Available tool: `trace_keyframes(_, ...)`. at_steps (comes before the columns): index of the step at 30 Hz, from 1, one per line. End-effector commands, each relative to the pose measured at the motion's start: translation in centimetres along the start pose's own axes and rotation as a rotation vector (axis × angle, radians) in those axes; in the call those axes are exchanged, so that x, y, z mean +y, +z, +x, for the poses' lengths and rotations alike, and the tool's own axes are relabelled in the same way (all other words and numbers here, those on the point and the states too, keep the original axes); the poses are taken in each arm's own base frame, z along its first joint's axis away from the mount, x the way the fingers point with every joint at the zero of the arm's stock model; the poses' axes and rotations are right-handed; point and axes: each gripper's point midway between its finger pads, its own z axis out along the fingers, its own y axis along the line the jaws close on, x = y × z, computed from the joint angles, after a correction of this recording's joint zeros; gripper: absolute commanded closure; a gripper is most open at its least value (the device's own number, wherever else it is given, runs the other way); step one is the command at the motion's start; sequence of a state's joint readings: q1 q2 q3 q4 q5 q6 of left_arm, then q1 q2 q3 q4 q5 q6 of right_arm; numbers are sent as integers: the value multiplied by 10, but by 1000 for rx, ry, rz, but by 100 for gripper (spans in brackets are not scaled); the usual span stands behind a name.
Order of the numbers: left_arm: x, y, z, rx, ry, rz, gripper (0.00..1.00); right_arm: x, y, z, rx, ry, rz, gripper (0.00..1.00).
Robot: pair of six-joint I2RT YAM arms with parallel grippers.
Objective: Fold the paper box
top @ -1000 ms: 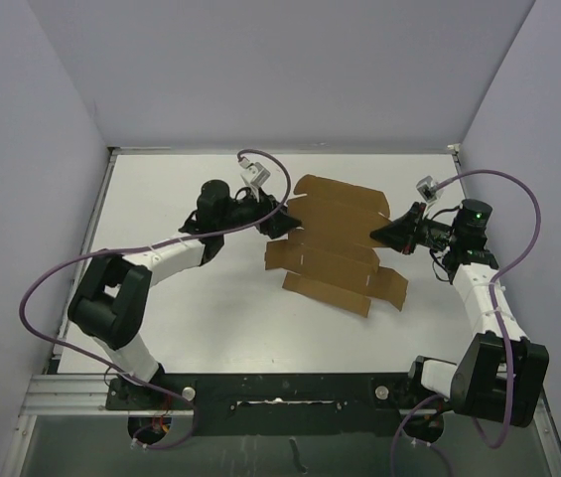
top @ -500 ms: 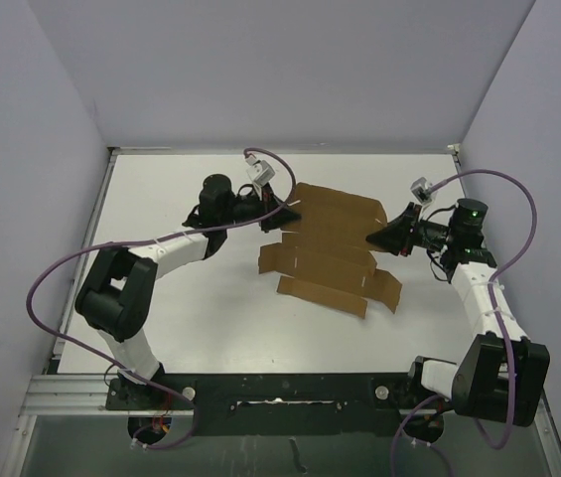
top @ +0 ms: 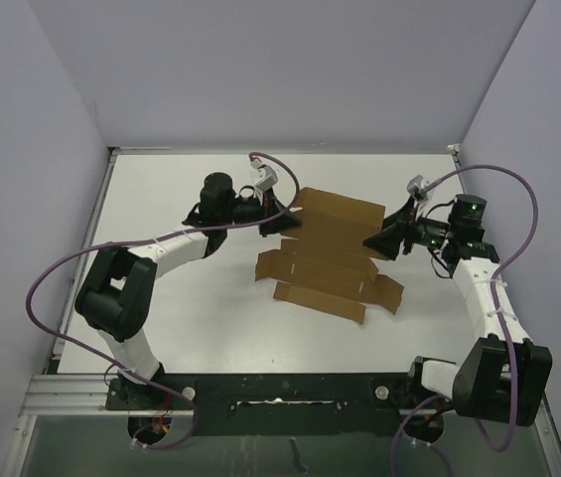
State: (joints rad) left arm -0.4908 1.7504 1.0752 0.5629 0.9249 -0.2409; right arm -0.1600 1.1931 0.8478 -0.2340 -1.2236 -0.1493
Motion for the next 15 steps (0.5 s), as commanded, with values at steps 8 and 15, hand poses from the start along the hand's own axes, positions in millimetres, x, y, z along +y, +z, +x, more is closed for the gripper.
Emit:
trace_keyframes(8, -8, -8, -46, -62, 118, -12, 100, 11, -22, -33, -35, -172, 36, 4)
trace_keyframes(15, -15, -8, -49, -65, 135, 12, 100, -8, -10, -17, 26, -83, 70, 2)
